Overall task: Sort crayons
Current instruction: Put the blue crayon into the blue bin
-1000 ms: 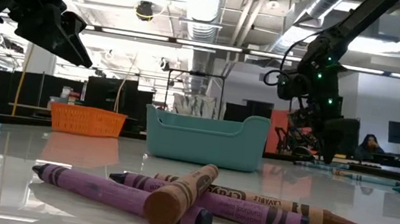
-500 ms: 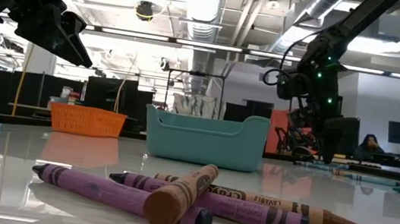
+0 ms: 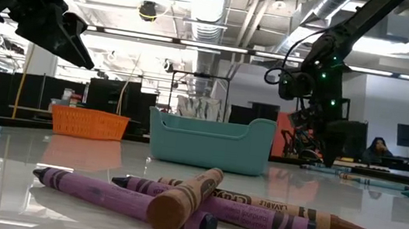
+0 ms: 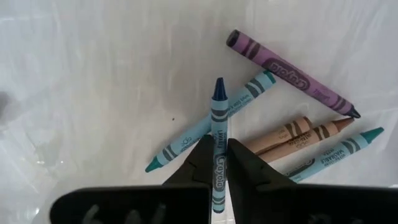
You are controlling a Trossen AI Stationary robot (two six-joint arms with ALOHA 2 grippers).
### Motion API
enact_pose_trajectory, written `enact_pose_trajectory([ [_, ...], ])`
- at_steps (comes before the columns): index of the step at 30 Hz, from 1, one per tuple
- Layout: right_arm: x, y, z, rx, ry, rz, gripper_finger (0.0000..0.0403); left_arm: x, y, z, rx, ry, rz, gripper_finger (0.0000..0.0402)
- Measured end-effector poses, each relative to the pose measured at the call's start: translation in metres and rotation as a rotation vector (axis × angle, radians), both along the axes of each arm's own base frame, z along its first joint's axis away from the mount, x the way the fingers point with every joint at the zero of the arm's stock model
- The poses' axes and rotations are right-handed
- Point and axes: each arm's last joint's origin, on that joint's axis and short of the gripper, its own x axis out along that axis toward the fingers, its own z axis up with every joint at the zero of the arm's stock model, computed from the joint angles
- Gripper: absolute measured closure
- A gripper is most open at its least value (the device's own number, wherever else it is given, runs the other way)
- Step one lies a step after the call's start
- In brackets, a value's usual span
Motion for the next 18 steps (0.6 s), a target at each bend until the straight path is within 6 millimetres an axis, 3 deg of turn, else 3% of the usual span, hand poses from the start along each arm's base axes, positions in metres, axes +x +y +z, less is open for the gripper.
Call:
enact_pose_trajectory([
  [6,0.004,0.005,0.000,-0.025,0.024,0.017,0.0397,0.000,0.000,0.000,-0.033,-0.008,0.019,0.0233],
  [13,0.005,0.007,0.001,-0.034,0.040,0.020,0.0401,0.000,0.000,0.000,-0.035,-0.008,0.019,0.0233],
  [18,0.008,0.004,0.013,-0.036,0.041,0.010,0.0402,0.000,0.000,0.000,-0.035,-0.008,0.019,0.0233],
])
